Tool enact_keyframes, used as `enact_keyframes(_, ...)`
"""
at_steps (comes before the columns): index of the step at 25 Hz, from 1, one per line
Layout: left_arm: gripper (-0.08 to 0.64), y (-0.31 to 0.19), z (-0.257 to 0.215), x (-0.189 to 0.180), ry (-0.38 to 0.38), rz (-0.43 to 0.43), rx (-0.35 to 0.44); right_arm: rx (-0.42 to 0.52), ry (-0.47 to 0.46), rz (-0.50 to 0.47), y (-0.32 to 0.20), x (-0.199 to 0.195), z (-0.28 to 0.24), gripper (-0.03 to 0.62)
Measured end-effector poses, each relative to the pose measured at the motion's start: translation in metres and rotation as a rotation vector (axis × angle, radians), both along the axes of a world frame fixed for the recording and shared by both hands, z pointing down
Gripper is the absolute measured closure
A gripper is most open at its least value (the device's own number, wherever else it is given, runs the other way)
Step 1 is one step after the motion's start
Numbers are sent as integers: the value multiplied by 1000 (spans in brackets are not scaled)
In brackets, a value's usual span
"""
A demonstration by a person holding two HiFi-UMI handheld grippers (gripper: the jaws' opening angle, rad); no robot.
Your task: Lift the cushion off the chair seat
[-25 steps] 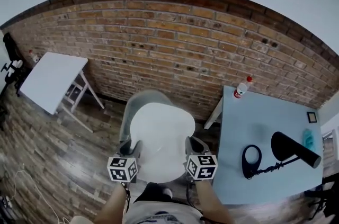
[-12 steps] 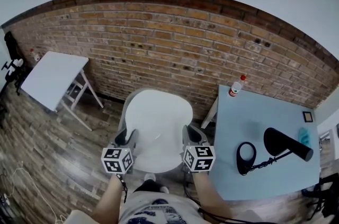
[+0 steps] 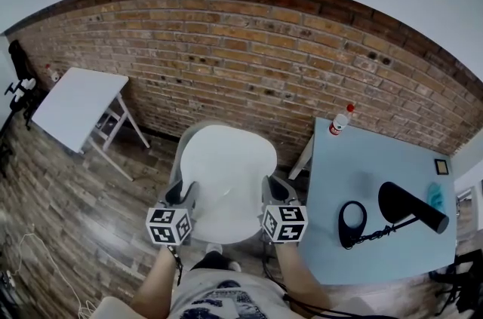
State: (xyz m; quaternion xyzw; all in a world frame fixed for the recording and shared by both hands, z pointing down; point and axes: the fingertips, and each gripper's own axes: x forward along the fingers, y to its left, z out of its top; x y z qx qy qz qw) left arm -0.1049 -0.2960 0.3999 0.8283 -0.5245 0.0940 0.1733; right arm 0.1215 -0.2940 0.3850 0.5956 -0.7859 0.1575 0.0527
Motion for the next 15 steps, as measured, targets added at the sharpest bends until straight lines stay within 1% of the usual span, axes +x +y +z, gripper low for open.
enact_keyframes(5, 433, 2, 2, -3, -3, -11, -3, -8, -5, -13, -2, -2, 5, 575)
enact_keyframes(15, 433, 7, 9, -21, -3, -45, -10, -19, -7, -45, -6, -21, 14, 575)
